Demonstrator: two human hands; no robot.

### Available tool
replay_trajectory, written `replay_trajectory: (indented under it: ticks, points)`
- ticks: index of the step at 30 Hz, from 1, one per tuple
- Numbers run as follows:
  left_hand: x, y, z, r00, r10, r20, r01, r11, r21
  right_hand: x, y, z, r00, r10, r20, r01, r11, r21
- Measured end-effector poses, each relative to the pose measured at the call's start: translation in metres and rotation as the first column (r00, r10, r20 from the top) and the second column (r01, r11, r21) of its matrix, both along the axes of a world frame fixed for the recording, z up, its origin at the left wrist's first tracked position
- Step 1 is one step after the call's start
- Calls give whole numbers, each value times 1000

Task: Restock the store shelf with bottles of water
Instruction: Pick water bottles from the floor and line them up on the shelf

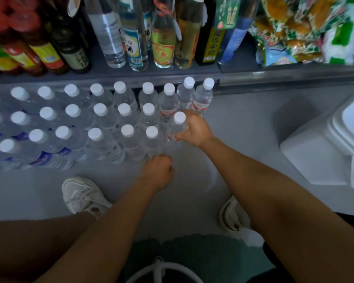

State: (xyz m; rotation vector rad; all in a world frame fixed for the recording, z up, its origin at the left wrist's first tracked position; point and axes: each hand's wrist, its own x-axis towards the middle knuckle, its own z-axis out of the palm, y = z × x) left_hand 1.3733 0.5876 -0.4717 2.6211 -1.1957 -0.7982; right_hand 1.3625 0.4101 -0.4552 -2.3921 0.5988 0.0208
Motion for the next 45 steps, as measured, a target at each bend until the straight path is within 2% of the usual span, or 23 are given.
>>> replay_trajectory:
  ticks: [6, 10, 15, 22, 30, 36, 45]
  points:
    - [8, -3, 50, 997, 2, 73, 6, 993, -117, -45, -7, 57, 997, 27, -71, -29, 999, -32]
    - [16, -14, 102, 987, -34, 158, 70, 971, -227, -60, -20, 118, 1000, 10, -24, -11, 999, -45]
    - [39, -43, 188, 947, -11, 321, 115, 945, -305, -56, -40, 215, 993, -14, 120, 27, 994, -107]
    - [77, -87, 308, 852, 41, 521, 220, 877, -428, -21, -80, 328, 940, 19, 340, 15, 995, -97]
    - [139, -141, 419, 753, 123, 646, 286, 823, -491, 26, -123, 456, 865, 95, 492, -43, 992, -116]
    - [185, -180, 449, 711, 118, 693, 345, 801, -490, 74, -166, 500, 816, 99, 570, -51, 994, -101]
    - [229, -211, 445, 712, 95, 696, 321, 837, -442, 137, -220, 498, 866, 97, 490, -41, 991, -124]
